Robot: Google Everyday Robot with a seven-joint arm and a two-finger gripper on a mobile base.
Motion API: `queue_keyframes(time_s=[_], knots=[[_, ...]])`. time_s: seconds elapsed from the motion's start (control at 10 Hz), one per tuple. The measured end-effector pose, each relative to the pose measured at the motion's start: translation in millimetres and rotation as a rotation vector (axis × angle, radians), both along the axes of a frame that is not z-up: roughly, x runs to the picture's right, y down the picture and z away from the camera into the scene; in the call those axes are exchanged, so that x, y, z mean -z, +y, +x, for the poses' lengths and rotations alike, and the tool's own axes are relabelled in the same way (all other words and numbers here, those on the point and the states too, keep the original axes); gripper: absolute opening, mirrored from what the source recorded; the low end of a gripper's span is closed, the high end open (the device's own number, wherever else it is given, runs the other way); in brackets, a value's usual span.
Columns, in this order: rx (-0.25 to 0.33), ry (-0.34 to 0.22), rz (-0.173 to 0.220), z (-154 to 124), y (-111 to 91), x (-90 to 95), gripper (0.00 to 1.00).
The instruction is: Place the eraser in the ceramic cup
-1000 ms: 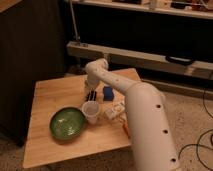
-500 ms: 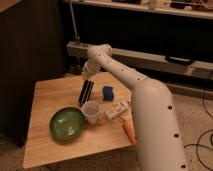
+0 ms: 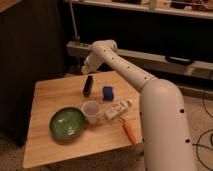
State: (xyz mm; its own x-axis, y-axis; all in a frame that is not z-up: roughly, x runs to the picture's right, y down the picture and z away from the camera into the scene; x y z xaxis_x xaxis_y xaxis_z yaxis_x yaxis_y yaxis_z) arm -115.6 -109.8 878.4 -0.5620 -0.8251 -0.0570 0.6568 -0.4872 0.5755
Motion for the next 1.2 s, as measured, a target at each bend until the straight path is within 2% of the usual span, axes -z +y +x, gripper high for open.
queue_keyframes(time_s=[0.2, 0.3, 0.4, 0.6, 0.8, 0.9, 1.2], knots=[[0.0, -0.003, -0.005, 5, 5, 0.9, 0.12], [0.007, 0.006, -0.015, 9, 9, -1.7, 0.22], [0.034, 0.042, -0.03, 10, 13, -6.4, 0.35], [0.085, 0.116, -0.07, 7, 24, -24.4, 0.56], [0.093, 0.174, -0.111, 9, 35, -51.7, 0.75], [0.085, 0.189, -0.126, 4, 37, -62.5, 0.8], [0.013, 0.197, -0.15, -8, 35, -78.8, 0.8]])
